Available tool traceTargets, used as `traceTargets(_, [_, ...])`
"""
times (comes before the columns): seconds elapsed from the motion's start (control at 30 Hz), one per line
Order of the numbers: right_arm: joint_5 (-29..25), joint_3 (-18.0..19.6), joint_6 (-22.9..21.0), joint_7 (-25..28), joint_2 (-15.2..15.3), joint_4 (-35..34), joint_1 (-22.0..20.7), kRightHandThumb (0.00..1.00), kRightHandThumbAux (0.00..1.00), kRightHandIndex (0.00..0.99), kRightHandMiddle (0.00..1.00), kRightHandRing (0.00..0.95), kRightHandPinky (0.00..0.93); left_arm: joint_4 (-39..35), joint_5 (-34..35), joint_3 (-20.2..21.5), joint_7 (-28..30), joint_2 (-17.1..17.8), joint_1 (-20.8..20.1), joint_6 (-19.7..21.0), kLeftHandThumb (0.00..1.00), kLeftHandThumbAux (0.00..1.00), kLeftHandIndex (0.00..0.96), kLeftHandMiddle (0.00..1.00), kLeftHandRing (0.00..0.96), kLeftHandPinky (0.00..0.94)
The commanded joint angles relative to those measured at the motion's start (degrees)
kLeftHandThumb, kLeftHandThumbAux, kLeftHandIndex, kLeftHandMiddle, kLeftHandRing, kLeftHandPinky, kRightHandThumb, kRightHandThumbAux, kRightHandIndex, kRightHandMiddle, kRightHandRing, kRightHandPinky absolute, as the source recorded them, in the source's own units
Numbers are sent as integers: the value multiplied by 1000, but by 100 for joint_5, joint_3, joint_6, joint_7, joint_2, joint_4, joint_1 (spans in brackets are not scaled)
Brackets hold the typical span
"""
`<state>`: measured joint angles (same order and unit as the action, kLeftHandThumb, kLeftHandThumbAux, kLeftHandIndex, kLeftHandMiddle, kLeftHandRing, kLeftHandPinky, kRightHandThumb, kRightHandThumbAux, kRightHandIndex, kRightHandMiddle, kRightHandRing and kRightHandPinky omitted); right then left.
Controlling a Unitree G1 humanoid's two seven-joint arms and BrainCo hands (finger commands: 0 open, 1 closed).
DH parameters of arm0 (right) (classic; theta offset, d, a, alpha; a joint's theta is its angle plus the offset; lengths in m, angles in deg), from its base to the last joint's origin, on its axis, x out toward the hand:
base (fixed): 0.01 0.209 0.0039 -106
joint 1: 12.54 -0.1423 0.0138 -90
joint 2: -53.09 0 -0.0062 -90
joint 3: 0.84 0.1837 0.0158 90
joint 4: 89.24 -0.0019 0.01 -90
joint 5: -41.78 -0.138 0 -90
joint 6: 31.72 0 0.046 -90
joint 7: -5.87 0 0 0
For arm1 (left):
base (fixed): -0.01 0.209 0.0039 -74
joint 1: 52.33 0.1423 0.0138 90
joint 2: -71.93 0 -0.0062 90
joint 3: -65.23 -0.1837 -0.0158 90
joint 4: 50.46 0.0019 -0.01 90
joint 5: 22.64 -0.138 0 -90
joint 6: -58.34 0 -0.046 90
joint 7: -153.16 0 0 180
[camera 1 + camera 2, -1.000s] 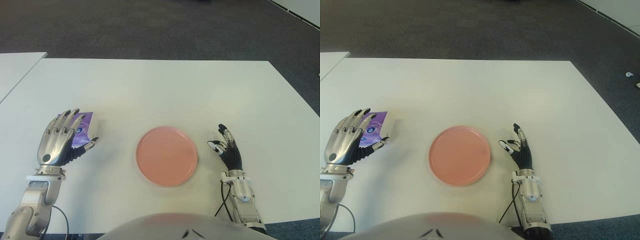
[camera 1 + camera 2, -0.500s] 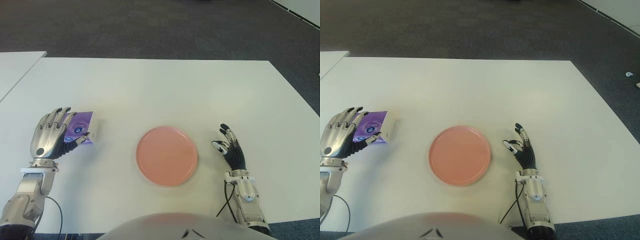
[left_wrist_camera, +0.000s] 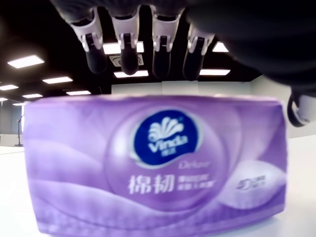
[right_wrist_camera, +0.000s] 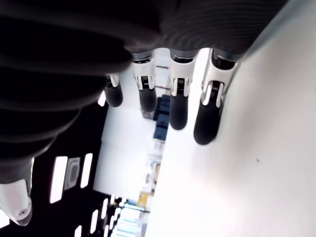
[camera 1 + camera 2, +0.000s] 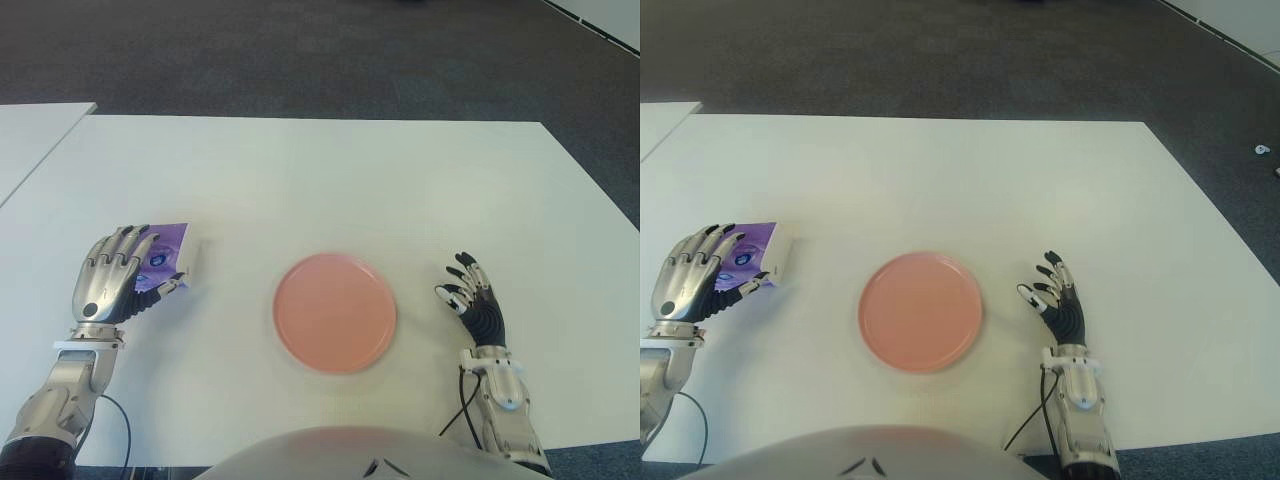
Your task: Put the tissue paper into the plate.
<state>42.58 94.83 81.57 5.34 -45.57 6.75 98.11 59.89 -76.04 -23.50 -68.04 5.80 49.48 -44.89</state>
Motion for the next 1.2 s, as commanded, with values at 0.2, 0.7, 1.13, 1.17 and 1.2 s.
traceTargets(0.2, [-139, 161, -314, 197, 102, 404, 109, 445, 596, 71, 153, 331, 289, 834, -54, -444, -549, 168, -718, -71, 391, 295, 173, 143, 129, 154])
traceTargets(0.7, [-293, 334, -114, 391, 250, 892, -21, 340, 540, 52, 86, 33, 1, 1522, -15, -1040, -896, 176, -1206, -49, 386, 304, 141, 128, 111, 128])
traceTargets(1.13, [-324, 373, -93, 562, 346, 1137, -100, 321, 527, 44, 75, 16, 0, 1772, -7, -1308, -1158, 97, -1500, 201, 372, 290, 156, 129, 100, 130])
traceTargets(1.17, [-332, 380, -85, 578, 351, 1172, -111, 316, 525, 41, 71, 13, 0, 1780, -9, -1321, -1176, 91, -1522, 225, 371, 290, 159, 131, 103, 132])
traceTargets(1.2, [-337, 386, -77, 589, 354, 1197, -119, 314, 524, 41, 70, 12, 0, 1786, -6, -1335, -1190, 89, -1536, 243, 370, 290, 160, 132, 103, 133])
